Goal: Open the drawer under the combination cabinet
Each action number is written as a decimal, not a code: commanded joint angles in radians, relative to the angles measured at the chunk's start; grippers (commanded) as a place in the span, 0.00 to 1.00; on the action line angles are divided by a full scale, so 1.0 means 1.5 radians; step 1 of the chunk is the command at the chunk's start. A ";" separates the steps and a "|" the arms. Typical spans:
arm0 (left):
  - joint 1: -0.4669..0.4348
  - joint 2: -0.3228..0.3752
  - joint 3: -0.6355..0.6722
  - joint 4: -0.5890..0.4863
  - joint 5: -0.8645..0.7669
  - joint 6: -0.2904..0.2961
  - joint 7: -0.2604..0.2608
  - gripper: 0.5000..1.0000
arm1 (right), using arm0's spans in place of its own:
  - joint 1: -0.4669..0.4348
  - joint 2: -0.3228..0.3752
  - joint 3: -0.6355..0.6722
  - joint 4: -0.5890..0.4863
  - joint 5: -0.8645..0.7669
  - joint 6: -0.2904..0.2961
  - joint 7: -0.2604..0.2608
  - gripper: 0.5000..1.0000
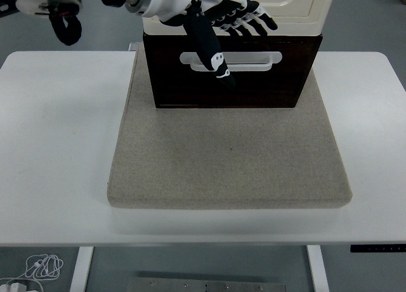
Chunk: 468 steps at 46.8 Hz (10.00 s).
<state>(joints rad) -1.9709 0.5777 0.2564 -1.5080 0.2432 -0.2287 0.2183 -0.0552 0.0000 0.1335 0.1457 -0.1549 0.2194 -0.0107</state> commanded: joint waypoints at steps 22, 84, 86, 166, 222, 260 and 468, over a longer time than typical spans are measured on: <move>0.011 -0.092 0.024 0.112 -0.002 0.022 0.103 1.00 | 0.000 0.000 0.000 0.000 0.000 0.000 0.000 0.85; 0.052 -0.181 0.067 0.216 0.026 0.015 0.105 1.00 | 0.000 0.000 0.000 0.000 0.000 0.000 0.000 0.85; 0.053 -0.182 0.066 0.219 0.028 0.015 0.105 1.00 | 0.000 0.000 0.000 0.000 0.000 0.000 0.000 0.85; 0.084 -0.220 0.066 0.251 0.029 0.011 0.104 1.00 | 0.000 0.000 0.000 0.000 0.000 0.000 0.000 0.85; 0.068 -0.210 0.041 0.241 0.028 -0.089 0.104 1.00 | 0.000 0.000 0.000 0.000 0.000 0.000 0.000 0.85; 0.054 -0.200 0.024 0.232 0.028 -0.153 0.104 1.00 | 0.000 0.000 0.000 0.000 0.000 0.000 0.000 0.85; 0.532 -0.181 -0.743 0.803 -0.446 0.067 -0.175 1.00 | -0.003 0.000 -0.001 0.000 0.000 0.008 0.001 0.85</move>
<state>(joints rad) -1.2014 0.3264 -0.8300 -0.3043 -0.4242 -0.1177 -0.0443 -0.0588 0.0000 0.1320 0.1457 -0.1549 0.2317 -0.0108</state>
